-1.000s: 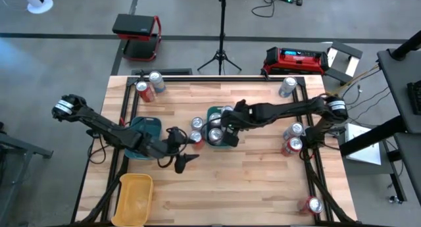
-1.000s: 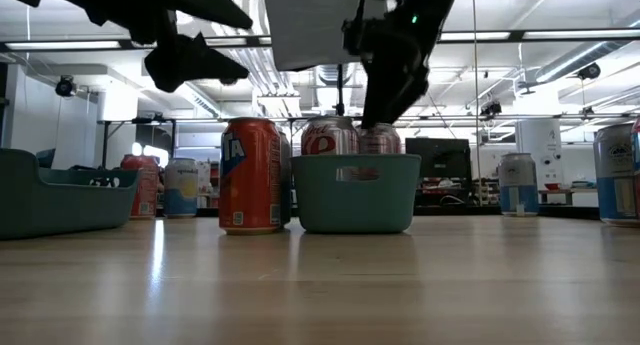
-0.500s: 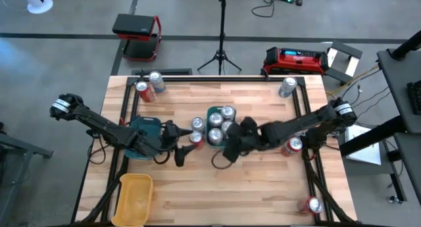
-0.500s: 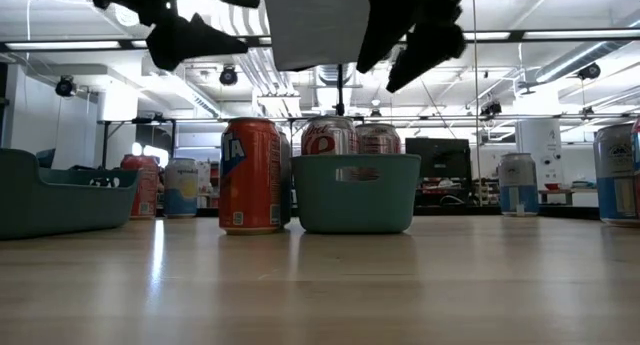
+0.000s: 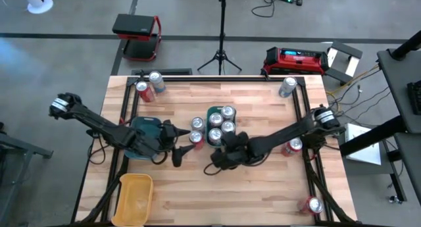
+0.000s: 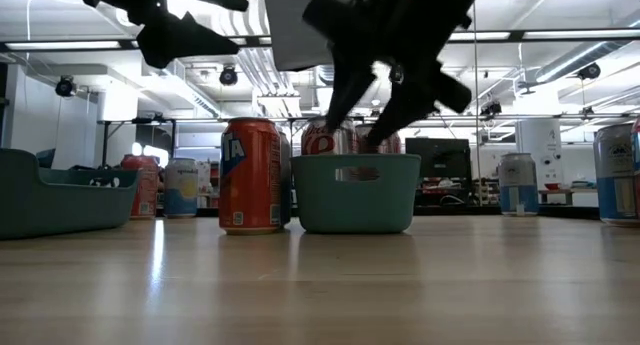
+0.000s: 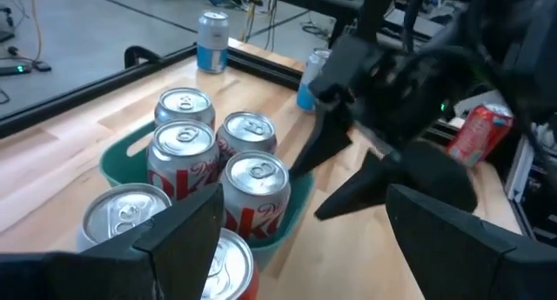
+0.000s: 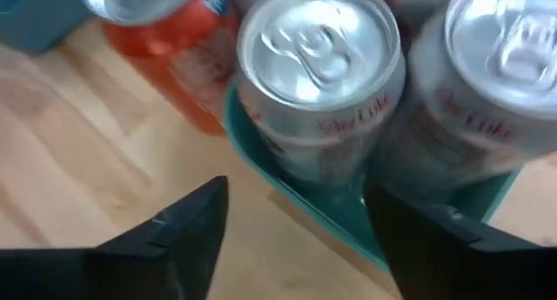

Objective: Sort soda cans
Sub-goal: Adjust the red-silver soda can in the light green bin

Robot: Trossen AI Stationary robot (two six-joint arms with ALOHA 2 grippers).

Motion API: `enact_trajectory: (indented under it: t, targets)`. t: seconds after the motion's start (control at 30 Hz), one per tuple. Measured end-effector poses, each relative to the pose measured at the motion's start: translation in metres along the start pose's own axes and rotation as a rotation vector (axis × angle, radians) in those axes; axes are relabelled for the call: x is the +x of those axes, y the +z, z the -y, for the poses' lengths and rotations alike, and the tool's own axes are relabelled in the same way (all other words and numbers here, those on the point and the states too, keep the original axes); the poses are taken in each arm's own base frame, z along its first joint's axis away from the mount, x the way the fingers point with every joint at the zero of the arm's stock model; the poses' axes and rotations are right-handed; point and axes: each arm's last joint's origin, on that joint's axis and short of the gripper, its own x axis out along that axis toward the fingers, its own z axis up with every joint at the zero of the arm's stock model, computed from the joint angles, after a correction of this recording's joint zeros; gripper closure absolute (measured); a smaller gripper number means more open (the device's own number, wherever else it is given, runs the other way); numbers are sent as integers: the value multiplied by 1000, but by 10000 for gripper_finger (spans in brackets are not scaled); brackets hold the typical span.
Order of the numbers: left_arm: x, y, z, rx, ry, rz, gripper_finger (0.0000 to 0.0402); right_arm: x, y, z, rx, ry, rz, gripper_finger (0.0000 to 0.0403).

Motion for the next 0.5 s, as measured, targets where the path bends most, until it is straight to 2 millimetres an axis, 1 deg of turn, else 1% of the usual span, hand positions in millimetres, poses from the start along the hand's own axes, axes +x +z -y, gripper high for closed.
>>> enact_trajectory:
  t: [0.1,0.27,0.37,0.5]
  targets:
    - [2,-3,0,13,7,-10,96,6,0,0,63,-6,5,204]
    - [5,-6,0,45,21,-21,96,9,5,-5,127,43,34,270]
    - [8,-9,0,69,42,-22,96,11,8,-5,147,48,17,302]
    - [11,-13,0,84,55,-34,96,16,9,-3,160,65,-48,338]
